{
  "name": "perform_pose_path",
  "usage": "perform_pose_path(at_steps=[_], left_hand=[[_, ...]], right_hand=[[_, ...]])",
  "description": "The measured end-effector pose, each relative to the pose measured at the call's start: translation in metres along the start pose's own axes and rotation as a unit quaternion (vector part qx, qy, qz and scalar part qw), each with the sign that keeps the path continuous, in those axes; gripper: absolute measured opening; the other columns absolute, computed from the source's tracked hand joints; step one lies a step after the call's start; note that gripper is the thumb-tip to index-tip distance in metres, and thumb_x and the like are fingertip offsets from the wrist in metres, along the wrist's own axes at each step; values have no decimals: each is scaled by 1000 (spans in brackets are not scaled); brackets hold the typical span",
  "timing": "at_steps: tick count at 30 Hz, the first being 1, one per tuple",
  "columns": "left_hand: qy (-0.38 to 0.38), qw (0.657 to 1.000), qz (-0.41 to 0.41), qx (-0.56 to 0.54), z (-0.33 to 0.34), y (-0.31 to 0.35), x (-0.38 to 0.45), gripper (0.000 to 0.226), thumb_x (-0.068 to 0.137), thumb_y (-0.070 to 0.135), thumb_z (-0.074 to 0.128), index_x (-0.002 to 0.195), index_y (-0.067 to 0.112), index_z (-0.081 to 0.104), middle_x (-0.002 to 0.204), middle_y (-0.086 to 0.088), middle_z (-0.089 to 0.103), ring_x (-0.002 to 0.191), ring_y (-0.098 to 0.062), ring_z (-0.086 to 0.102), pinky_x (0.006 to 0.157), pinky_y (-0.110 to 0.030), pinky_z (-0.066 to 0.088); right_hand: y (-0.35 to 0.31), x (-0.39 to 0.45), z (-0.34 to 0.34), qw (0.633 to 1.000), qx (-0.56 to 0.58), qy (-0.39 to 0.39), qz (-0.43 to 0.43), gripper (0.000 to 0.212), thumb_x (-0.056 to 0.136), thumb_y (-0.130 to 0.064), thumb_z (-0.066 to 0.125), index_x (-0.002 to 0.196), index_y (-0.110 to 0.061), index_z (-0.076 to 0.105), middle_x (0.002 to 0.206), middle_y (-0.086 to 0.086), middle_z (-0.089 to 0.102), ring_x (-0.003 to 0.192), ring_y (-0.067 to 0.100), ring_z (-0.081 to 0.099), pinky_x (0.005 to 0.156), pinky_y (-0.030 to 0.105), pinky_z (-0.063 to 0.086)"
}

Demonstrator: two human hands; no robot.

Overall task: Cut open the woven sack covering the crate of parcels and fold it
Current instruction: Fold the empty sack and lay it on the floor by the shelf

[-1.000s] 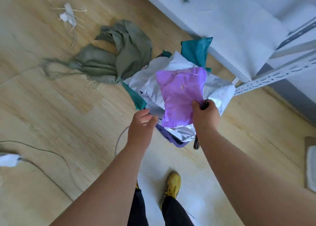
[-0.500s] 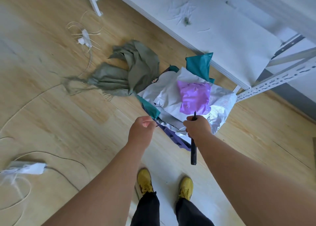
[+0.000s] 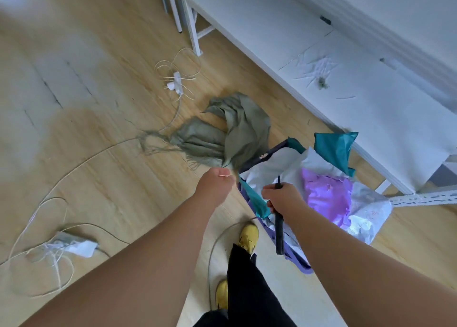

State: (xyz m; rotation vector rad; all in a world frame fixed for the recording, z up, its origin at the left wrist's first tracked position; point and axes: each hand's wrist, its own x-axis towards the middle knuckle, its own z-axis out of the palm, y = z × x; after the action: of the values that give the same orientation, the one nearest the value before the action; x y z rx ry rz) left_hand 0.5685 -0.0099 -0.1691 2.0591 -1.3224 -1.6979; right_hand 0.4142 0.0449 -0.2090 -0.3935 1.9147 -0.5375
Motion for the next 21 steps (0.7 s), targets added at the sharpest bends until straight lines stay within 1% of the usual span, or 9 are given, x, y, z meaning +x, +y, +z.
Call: perform_pose_path(at_steps=[3, 4, 6, 8, 11, 13, 15, 18, 21], left_hand=[[-2, 1000, -14, -13, -11, 24, 32, 32, 91, 21, 57, 122, 12, 58, 115, -8, 63, 107, -25, 63, 93, -35, 50], [1, 1000, -12, -20, -16, 31, 44, 32, 91, 19, 57, 122, 12, 58, 117, -8, 63, 107, -25, 63, 92, -34, 50], [13, 999, -13, -39, -26, 43, 65, 34, 91, 18, 58, 125, 12, 57, 120, -7, 62, 111, -25, 61, 99, -37, 48], [18, 997, -25, -66, -36, 52, 83, 35, 91, 16, 57, 125, 11, 56, 113, -5, 64, 106, -24, 63, 98, -36, 48], [0, 995, -43, -94, -45, 53, 99, 34, 93, 13, 56, 127, 9, 55, 99, -2, 62, 88, -19, 62, 80, -29, 50], [-10, 993, -57, -101, -56, 55, 115, 34, 94, 13, 55, 128, 8, 54, 98, -2, 60, 85, -17, 61, 73, -25, 48], [-12, 992, -68, -103, -70, 58, 138, 34, 95, 13, 55, 128, 8, 54, 99, -1, 61, 83, -14, 61, 69, -23, 47], [-30, 993, -77, -82, -94, 63, 171, 36, 94, 15, 55, 130, 12, 55, 107, -3, 62, 82, -10, 62, 77, -24, 50], [-53, 993, -77, -70, -120, 73, 217, 39, 93, 18, 55, 131, 15, 56, 97, -1, 65, 79, -8, 63, 81, -27, 52]], right_hand=[[-37, 26, -4, 1000, 24, -12, 0, 11, 83, -5, 54, 75, -9, 59, 59, 6, 48, 39, 11, 43, 44, 22, 40], [-49, 34, -5, 1000, 25, -8, 0, 14, 83, -4, 54, 72, -10, 59, 58, 6, 47, 39, 12, 43, 44, 22, 39], [-71, 49, -3, 1000, 11, -11, 0, 15, 83, -5, 54, 72, -13, 60, 62, 8, 51, 46, 16, 46, 51, 28, 42], [-91, 65, 4, 1000, -12, -15, 1, 16, 84, -3, 52, 78, -14, 62, 69, 8, 55, 53, 17, 49, 57, 31, 43], [-112, 81, 18, 1000, 0, -15, 20, 16, 87, -1, 53, 83, -12, 63, 72, 5, 57, 53, 15, 50, 54, 27, 44], [-125, 90, 31, 999, 23, -20, 34, 17, 87, -1, 55, 95, -13, 65, 75, 6, 58, 53, 13, 50, 48, 23, 44], [-138, 100, 44, 999, 25, -24, 39, 21, 87, -2, 56, 104, -11, 65, 79, 7, 60, 55, 14, 53, 50, 23, 45], [-159, 118, 62, 998, 37, -21, 49, 24, 89, 1, 54, 109, -9, 63, 83, 8, 59, 58, 15, 52, 51, 23, 45], [-184, 141, 78, 997, 59, 4, 49, 24, 91, 1, 53, 111, -8, 62, 87, 7, 58, 56, 14, 51, 45, 19, 43]])
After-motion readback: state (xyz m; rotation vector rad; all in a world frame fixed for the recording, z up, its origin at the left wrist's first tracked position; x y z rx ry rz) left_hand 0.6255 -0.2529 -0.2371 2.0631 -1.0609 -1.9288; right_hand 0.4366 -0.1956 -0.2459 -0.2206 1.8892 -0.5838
